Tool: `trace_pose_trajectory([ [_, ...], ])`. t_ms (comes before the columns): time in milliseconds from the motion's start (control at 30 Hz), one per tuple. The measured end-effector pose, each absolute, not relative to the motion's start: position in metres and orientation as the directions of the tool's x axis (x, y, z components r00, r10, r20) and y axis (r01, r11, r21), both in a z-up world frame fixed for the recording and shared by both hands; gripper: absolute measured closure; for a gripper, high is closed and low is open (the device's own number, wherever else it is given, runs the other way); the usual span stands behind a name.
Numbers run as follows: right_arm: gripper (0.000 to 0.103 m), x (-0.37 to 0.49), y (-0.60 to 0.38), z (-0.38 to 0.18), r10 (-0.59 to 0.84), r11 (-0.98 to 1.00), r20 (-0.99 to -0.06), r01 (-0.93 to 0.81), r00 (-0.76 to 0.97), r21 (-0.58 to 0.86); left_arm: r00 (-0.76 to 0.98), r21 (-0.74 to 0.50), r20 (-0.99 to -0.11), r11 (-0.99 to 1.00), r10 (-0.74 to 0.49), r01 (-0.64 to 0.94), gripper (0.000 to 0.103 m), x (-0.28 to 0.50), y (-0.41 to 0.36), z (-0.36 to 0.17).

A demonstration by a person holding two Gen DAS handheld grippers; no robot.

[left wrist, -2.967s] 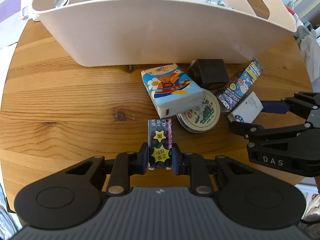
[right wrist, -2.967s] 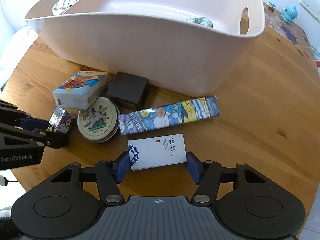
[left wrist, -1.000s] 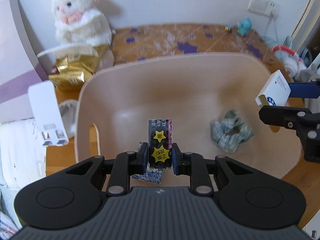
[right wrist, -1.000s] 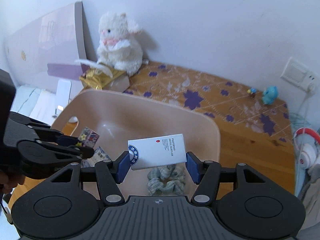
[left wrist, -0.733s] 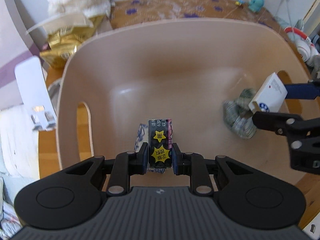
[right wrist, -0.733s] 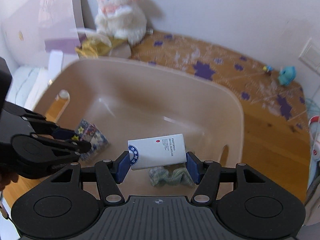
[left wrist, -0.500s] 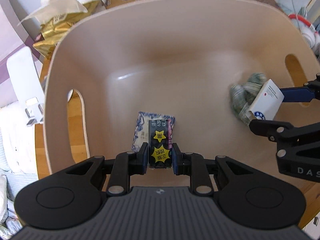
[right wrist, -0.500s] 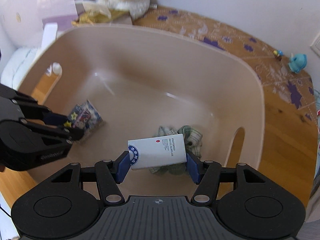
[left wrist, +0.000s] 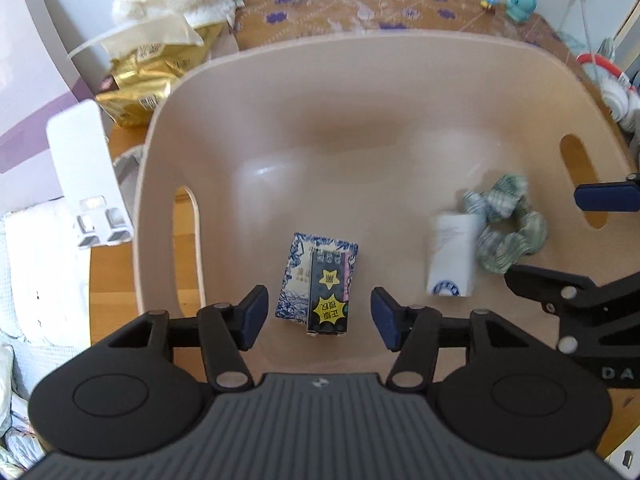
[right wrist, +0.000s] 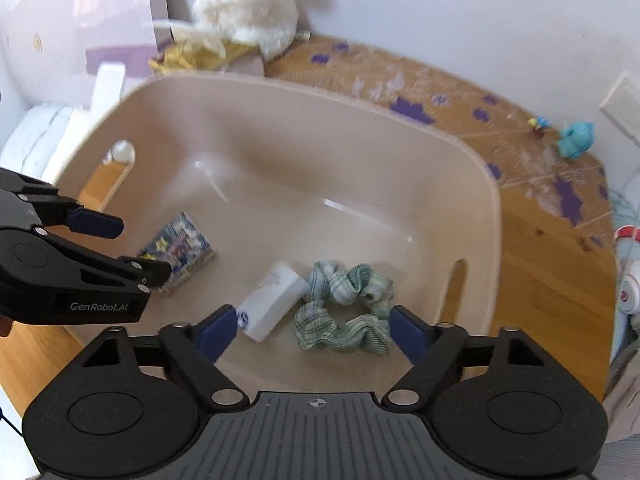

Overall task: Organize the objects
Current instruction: 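Lift both boxes over the bin and open both tools to release them, then move both tools back to the remaining items beside the bin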

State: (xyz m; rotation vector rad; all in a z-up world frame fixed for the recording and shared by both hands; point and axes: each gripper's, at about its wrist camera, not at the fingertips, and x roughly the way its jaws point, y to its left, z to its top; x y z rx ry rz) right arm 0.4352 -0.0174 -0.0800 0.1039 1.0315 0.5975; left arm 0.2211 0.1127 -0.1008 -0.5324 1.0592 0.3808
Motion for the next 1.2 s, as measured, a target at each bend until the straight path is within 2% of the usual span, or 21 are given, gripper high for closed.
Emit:
trace_pose_trajectory([
  [67, 0.014, 0.428, -0.027, -0.070, 0.519, 0.839, -0.758, -0.406, 0.395, 0.362, 0.457, -0.226, -0.887, 0.803, 0.065, -0.551, 0.031, 0.219, 0.114, -0.087],
  [267, 0.007, 0.404, -0.059, -0.044, 0.518, 0.850, -0.715, -0.379, 0.470, 0.366, 0.499, -0.226, -0.859, 0.792, 0.112, -0.567, 0.028, 0.212, 0.117, -0.057],
  [600, 0.003, 0.361, -0.098, -0.027, 0.504, 0.863, -0.681, -0.326, 0.531, 0.385, 0.549, -0.218, -0.820, 0.800, 0.160, -0.559, 0.027, 0.171, 0.102, -0.033],
  [867, 0.003, 0.332, -0.099, -0.054, 0.502, 0.865, -0.715, -0.267, 0.486, 0.425, 0.553, -0.230, -0.821, 0.806, 0.141, -0.546, 0.026, 0.144, 0.083, -0.036],
  [1200, 0.003, 0.318, -0.084, -0.100, 0.492, 0.871, -0.775, -0.240, 0.396, 0.429, 0.501, -0.240, -0.862, 0.812, 0.073, -0.532, 0.026, 0.146, 0.058, -0.067],
])
